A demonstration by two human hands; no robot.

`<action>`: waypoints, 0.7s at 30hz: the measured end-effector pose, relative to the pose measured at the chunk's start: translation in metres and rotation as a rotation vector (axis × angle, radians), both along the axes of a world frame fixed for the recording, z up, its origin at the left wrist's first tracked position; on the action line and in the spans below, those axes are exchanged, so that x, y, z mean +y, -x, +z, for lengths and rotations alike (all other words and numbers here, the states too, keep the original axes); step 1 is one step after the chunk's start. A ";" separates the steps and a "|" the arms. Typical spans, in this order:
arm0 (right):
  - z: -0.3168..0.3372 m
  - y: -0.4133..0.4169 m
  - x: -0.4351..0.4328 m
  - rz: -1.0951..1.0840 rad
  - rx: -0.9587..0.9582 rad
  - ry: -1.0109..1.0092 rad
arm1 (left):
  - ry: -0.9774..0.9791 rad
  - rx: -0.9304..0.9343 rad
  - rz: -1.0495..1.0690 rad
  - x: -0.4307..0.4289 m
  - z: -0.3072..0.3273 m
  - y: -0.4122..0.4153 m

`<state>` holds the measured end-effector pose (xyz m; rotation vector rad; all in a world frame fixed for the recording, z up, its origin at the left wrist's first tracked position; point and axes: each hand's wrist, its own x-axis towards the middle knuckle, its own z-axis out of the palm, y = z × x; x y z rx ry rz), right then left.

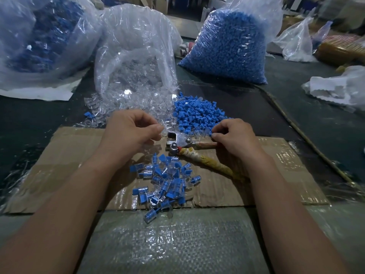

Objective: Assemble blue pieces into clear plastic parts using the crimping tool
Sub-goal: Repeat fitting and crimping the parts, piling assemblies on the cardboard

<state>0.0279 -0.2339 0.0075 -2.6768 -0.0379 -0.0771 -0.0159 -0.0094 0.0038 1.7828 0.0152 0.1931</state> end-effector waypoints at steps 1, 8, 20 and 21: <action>0.000 0.000 0.000 0.002 0.001 -0.001 | 0.015 0.003 -0.008 0.000 0.000 0.000; 0.001 0.004 0.003 0.049 -0.048 -0.012 | 0.057 -0.003 -0.043 0.001 0.002 -0.001; -0.005 0.002 0.001 0.049 -0.123 -0.119 | 0.065 0.011 -0.047 0.001 0.001 0.000; -0.004 0.003 0.001 0.044 -0.153 -0.142 | 0.070 0.013 -0.048 0.001 0.001 0.000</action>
